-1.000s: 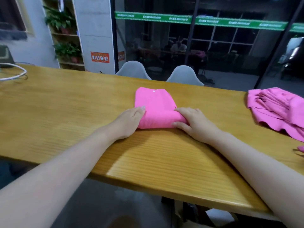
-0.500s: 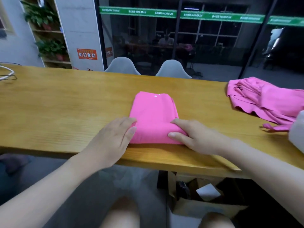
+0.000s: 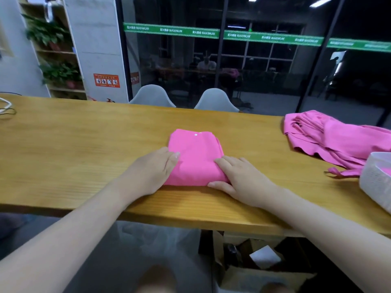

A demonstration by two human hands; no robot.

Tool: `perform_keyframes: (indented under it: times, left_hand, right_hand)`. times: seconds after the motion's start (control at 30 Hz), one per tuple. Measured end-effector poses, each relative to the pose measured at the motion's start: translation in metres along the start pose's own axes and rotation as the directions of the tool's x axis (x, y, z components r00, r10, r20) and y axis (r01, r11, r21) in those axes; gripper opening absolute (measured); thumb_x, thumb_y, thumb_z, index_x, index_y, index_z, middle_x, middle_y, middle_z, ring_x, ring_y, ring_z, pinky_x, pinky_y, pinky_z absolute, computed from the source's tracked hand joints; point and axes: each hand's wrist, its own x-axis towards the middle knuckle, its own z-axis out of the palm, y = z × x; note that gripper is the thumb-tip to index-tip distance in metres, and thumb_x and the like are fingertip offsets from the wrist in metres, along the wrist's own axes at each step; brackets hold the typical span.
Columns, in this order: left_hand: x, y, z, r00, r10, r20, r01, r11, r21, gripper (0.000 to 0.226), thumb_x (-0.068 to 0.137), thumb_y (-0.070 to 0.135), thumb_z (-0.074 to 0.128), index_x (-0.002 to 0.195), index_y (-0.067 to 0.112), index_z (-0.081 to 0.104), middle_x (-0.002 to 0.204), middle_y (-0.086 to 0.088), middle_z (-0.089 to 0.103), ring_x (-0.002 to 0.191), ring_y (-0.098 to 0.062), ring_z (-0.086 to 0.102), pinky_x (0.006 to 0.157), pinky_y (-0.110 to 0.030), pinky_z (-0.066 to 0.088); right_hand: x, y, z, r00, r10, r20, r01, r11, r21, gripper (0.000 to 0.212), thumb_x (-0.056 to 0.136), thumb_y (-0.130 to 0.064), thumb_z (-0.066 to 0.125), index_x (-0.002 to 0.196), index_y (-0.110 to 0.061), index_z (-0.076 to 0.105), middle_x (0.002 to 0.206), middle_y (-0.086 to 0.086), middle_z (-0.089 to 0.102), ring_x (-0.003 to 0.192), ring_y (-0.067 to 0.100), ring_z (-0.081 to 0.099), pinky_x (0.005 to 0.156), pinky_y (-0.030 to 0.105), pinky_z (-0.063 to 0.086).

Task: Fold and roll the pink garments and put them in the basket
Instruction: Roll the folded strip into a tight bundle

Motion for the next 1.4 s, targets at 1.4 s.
perform_keyframes:
  times: [1.4]
  left_hand:
    - [0.061,-0.036,0.030,0.983,0.120,-0.140,-0.091,0.977,0.195,0.058,0.102,0.056,0.013,0.113,0.018,0.055,0.106,-0.004,0.063,0.100,-0.029,0.058,0.087,-0.044,0.045]
  right_hand:
    - [0.112,0.059,-0.004,0.906,0.057,0.420,-0.221,0.909,0.353,0.056,0.077,-0.085,0.058,0.099,-0.033,0.057,0.098,-0.009,0.064,0.090,0.014,0.060,0.086,0.040,0.050]
